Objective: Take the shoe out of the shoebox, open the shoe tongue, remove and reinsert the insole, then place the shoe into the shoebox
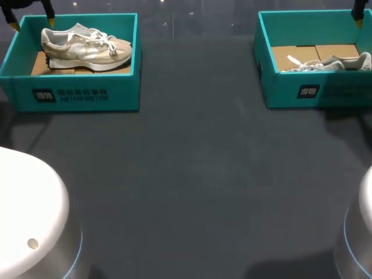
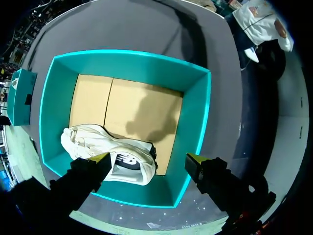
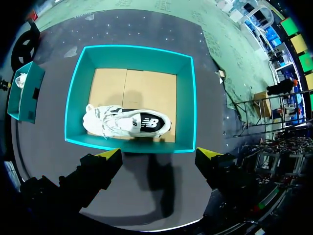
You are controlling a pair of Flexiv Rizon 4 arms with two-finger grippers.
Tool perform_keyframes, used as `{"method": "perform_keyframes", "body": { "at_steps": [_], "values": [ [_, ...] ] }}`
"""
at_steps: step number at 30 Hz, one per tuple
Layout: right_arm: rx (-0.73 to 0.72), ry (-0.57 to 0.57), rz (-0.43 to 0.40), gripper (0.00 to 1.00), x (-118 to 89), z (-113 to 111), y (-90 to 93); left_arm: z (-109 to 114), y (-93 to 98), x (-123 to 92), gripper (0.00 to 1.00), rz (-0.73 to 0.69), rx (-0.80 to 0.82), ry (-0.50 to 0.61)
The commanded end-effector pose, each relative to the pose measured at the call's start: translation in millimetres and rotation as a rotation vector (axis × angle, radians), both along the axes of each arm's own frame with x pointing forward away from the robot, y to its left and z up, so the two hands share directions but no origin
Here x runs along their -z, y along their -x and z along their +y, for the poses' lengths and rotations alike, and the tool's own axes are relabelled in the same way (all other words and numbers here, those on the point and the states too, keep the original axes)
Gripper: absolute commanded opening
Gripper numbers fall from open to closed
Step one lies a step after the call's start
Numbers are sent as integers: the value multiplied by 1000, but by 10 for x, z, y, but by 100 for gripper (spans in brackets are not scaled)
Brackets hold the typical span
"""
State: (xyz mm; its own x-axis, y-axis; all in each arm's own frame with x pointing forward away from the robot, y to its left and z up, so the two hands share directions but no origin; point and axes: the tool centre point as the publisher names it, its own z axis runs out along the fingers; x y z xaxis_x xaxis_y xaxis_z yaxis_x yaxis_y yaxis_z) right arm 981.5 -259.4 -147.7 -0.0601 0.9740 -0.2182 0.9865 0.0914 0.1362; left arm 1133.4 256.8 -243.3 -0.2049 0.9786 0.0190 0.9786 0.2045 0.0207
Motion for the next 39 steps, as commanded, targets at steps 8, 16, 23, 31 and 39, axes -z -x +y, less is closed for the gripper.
{"method": "perform_keyframes", "body": {
  "at_steps": [8, 16, 23, 31, 39],
  "values": [
    [0, 0, 2, 100, -4, 0, -4, 65, -526, 401, 100, -24, 117, 15],
    [0, 0, 2, 100, -4, 0, -4, 63, -670, 662, 100, -30, 141, -10],
    [0, 0, 2, 100, -4, 0, -4, 37, -737, 812, 96, -27, 139, -21],
    [0, 0, 2, 100, -4, 0, -4, 66, -720, 925, 94, -1, 146, -31],
    [0, 0, 2, 100, -4, 0, -4, 97, -683, 1082, 84, 33, 135, -39]
  ]
}}
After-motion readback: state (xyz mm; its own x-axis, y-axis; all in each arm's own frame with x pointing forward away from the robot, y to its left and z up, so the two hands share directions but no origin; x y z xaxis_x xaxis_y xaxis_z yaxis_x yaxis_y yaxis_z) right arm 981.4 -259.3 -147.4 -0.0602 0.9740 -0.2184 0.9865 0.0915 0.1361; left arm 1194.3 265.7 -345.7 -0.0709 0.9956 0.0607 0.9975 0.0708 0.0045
